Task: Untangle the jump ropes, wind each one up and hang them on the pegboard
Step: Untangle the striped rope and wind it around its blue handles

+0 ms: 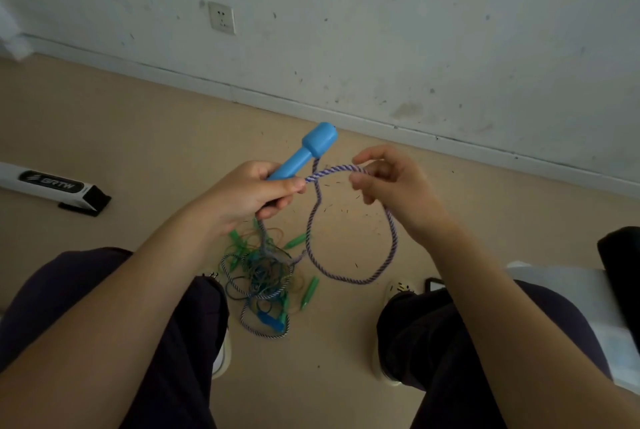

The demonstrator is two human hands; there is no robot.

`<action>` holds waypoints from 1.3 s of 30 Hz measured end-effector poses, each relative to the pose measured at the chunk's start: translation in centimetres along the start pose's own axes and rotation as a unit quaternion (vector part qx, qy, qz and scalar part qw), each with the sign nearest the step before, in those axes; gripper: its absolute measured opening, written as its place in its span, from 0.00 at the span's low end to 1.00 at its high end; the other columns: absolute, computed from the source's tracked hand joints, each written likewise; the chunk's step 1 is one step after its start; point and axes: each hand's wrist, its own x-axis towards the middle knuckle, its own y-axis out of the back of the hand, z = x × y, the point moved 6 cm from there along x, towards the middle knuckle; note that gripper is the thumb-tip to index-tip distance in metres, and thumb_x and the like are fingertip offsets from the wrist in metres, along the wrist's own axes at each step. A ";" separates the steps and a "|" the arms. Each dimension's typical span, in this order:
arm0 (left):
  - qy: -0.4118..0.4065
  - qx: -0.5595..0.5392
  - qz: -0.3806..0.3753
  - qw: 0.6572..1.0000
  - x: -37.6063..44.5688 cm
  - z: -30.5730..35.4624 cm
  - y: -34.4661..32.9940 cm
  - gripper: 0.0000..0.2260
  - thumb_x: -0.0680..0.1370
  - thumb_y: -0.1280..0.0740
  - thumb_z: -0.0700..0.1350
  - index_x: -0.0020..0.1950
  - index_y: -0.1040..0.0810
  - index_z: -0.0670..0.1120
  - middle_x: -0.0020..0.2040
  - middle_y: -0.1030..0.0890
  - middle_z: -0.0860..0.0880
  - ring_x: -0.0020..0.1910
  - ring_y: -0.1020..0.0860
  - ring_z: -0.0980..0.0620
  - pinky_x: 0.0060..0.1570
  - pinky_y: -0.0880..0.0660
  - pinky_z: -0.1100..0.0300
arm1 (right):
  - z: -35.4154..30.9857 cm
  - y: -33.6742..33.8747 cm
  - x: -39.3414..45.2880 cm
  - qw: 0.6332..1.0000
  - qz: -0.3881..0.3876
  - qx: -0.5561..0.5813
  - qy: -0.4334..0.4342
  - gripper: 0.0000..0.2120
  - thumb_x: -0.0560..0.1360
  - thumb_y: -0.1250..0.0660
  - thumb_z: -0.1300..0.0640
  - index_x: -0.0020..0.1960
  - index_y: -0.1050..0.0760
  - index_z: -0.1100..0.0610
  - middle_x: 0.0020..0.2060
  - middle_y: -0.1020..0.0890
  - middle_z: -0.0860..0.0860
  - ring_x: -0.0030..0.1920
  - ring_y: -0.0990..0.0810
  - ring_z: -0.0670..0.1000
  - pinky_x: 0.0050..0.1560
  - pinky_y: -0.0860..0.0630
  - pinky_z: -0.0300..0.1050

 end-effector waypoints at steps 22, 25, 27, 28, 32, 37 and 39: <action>0.005 -0.011 -0.063 0.998 -0.1 0.3 -1.8 0.07 0.79 0.31 0.46 0.50 0.20 0.42 0.31 0.26 0.51 0.25 0.33 0.55 0.28 0.34 0.65 | 1.2 -3.7 -0.1 0.997 -0.064 -0.047 0.020 0.06 0.74 0.28 0.63 0.45 0.21 0.53 0.38 0.25 0.61 0.39 0.28 0.53 0.41 0.29 0.46; -0.002 0.008 -0.023 1.000 -0.1 0.8 0.5 0.10 0.79 0.31 0.47 0.53 0.19 0.40 0.30 0.27 0.52 0.26 0.34 0.55 0.29 0.33 0.66 | 0.7 -1.2 0.3 0.998 0.026 -0.042 0.036 0.08 0.77 0.32 0.64 0.44 0.23 0.52 0.35 0.27 0.53 0.35 0.30 0.47 0.39 0.32 0.41; -0.012 0.012 0.011 1.000 -0.1 0.8 2.1 0.10 0.78 0.31 0.47 0.53 0.19 0.40 0.30 0.29 0.52 0.25 0.35 0.55 0.28 0.34 0.66 | 0.7 0.5 0.5 0.995 0.091 -0.035 0.026 0.06 0.77 0.33 0.65 0.45 0.24 0.54 0.34 0.26 0.52 0.33 0.29 0.46 0.38 0.31 0.41; -0.015 0.014 0.023 1.000 -0.1 0.7 2.5 0.10 0.78 0.31 0.47 0.52 0.19 0.40 0.29 0.29 0.53 0.25 0.35 0.55 0.28 0.35 0.66 | 0.7 1.0 0.5 0.994 0.103 -0.024 0.019 0.05 0.77 0.33 0.64 0.46 0.24 0.55 0.34 0.25 0.51 0.33 0.28 0.46 0.38 0.29 0.41; -0.009 0.016 0.021 1.000 -0.3 0.5 1.0 0.08 0.79 0.31 0.44 0.51 0.19 0.40 0.27 0.30 0.54 0.24 0.36 0.56 0.27 0.37 0.65 | 0.2 -0.5 0.2 0.999 -0.005 0.040 0.008 0.06 0.75 0.30 0.65 0.49 0.24 0.58 0.35 0.20 0.54 0.32 0.25 0.49 0.35 0.26 0.40; -0.008 -0.019 -0.041 0.999 -0.4 0.7 -2.4 0.05 0.79 0.31 0.44 0.45 0.22 0.43 0.28 0.29 0.52 0.24 0.36 0.56 0.26 0.38 0.65 | 0.7 -4.4 -0.6 0.993 -0.116 0.003 -0.006 0.08 0.72 0.27 0.66 0.47 0.22 0.56 0.36 0.21 0.57 0.36 0.25 0.51 0.33 0.30 0.35; -0.012 -0.003 -0.044 0.999 -0.6 1.1 -2.2 0.07 0.79 0.31 0.45 0.47 0.21 0.41 0.28 0.27 0.52 0.24 0.34 0.56 0.27 0.35 0.65 | 0.5 -3.8 -0.3 0.996 -0.085 -0.008 0.001 0.07 0.73 0.28 0.66 0.45 0.22 0.56 0.35 0.21 0.55 0.35 0.24 0.47 0.34 0.30 0.32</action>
